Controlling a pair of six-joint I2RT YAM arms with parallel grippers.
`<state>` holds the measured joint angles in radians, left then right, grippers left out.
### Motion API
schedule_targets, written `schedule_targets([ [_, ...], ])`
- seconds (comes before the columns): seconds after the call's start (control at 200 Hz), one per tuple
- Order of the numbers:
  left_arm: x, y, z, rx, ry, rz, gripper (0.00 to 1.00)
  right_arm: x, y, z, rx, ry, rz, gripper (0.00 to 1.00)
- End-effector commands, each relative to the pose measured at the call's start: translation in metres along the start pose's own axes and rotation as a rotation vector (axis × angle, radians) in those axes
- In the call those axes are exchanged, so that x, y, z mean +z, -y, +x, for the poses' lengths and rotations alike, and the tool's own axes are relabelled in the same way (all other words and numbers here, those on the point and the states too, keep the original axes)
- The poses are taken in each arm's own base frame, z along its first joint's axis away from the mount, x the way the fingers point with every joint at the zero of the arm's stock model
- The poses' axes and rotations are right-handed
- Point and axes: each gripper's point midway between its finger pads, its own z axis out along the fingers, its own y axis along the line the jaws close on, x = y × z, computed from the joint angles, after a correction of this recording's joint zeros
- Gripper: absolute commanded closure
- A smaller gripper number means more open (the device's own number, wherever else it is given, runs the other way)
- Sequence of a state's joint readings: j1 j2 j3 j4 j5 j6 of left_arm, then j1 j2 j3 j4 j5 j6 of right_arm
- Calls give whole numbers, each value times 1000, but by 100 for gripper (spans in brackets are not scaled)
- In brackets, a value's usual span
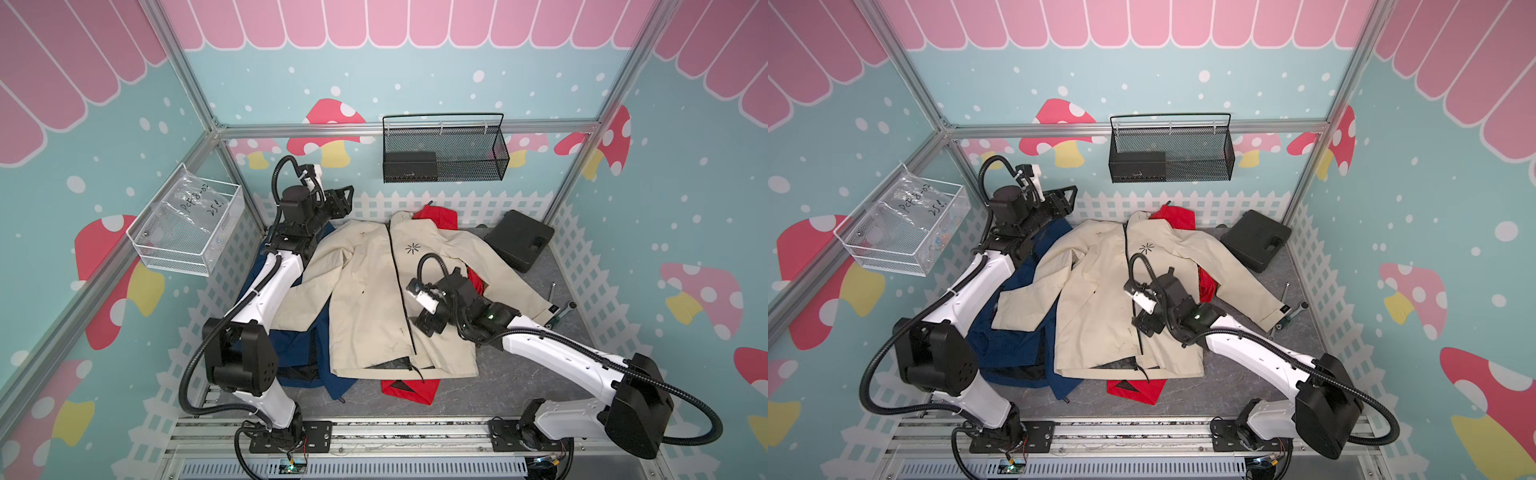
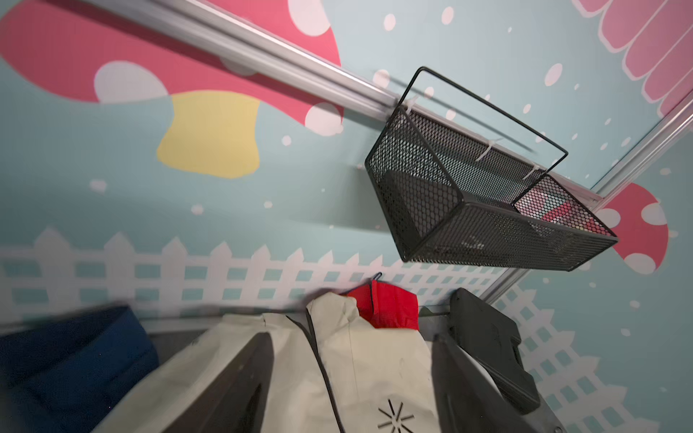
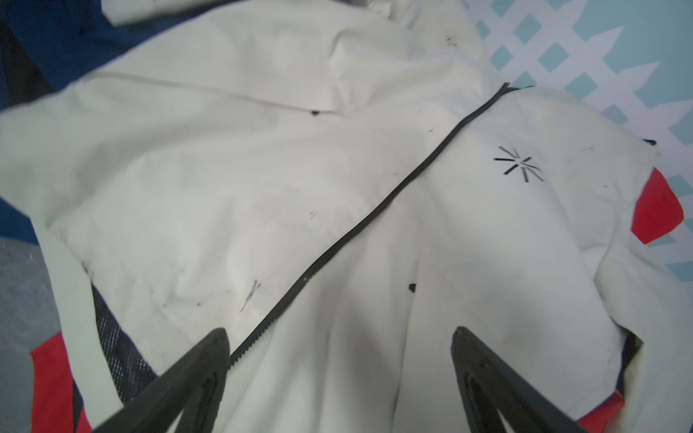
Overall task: Unzip the jacket
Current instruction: Unzip the zipper on the jacket, then pick up the jacket from the jacket.
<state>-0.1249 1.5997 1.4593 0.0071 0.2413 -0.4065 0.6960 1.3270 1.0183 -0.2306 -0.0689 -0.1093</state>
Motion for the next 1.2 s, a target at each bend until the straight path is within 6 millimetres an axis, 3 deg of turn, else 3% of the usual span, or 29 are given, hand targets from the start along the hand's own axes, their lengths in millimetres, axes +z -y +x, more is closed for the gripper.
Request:
schedule_targets([
  [0.0, -28, -27, 62, -179, -220, -144, 39, 0, 11, -18, 196, 77, -157, 8],
  [0.09, -53, -36, 109, -236, -366, -194, 40, -1, 49, -14, 377, 113, -184, 10],
  [0.235, -98, -43, 157, -261, -500, -243, 36, -8, 110, 9, 596, 185, -134, 15],
  [0.385, -141, -57, 187, -218, -621, -350, 35, -12, 137, 33, 663, 179, -83, 16],
  [0.495, -159, -65, 203, -190, -703, -398, 34, -11, 152, 63, 721, 117, -17, 18],
  [0.63, -162, -73, 218, -166, -763, -417, 33, -9, 165, 95, 749, 23, 73, 20],
  [0.746, -152, -73, 231, -208, -786, -383, 31, -7, 164, 112, 748, -20, 94, 21],
  [0.971, -136, -73, 250, -273, -810, -331, 32, 10, 149, 133, 768, -68, 21, 23],
  [1.196, -130, -69, 259, -310, -817, -284, 33, 26, 140, 142, 796, -65, -43, 27],
])
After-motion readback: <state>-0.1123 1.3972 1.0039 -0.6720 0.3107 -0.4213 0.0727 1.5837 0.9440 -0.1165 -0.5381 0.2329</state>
